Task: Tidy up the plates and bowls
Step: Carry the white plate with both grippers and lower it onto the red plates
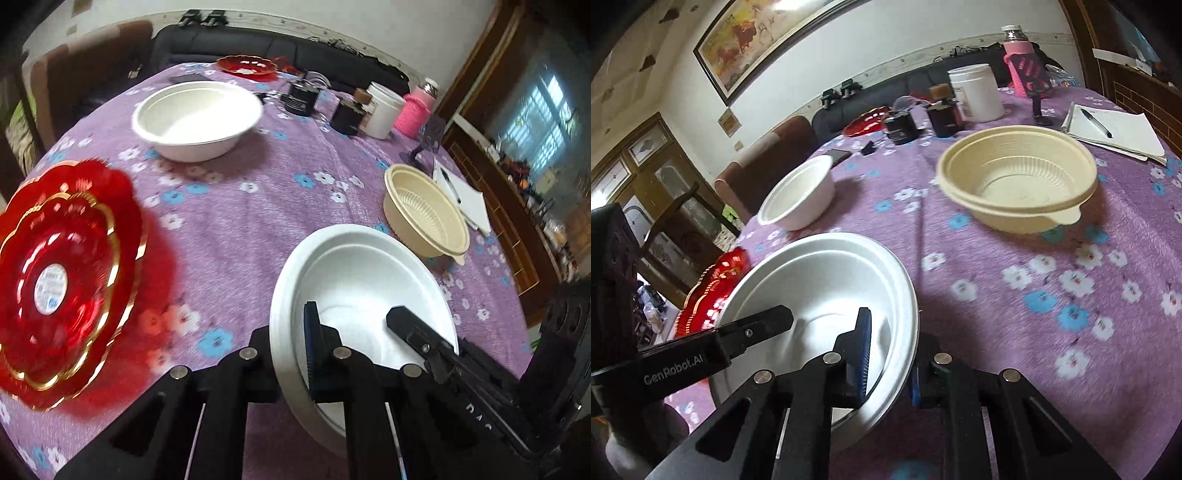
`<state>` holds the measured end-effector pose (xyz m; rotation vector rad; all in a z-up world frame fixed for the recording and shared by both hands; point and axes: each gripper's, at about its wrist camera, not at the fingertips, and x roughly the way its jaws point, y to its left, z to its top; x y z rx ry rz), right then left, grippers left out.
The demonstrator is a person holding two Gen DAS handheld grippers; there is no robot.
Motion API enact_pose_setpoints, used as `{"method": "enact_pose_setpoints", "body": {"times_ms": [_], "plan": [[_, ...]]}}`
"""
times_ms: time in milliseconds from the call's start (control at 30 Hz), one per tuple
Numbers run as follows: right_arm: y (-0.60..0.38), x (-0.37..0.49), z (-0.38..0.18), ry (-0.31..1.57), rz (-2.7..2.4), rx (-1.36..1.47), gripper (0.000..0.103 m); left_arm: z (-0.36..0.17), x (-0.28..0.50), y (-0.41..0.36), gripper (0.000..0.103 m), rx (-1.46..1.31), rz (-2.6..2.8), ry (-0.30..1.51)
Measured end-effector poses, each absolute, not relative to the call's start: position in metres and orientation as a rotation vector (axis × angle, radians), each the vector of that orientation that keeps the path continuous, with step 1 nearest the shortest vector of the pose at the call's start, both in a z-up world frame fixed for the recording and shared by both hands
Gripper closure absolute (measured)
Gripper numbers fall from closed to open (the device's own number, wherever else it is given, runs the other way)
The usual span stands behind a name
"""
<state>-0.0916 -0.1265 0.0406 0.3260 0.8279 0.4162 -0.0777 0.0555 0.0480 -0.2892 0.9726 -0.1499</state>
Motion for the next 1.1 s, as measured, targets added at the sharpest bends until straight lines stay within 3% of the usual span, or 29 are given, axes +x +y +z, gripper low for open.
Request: {"method": "enact_pose_setpoints", "body": {"times_ms": [567,1100], "plan": [[-0.044,-0.119,0.083,0.79,0.516,0.228,0.085,0.084,-0.132,0.147,0.094,-0.431,-0.092,0.826],[0.048,-0.091,0.081,0.869,0.621,0.147,0.084,0.079,-0.134,0.232,0.094,-0.537,0.05,0.794]]}}
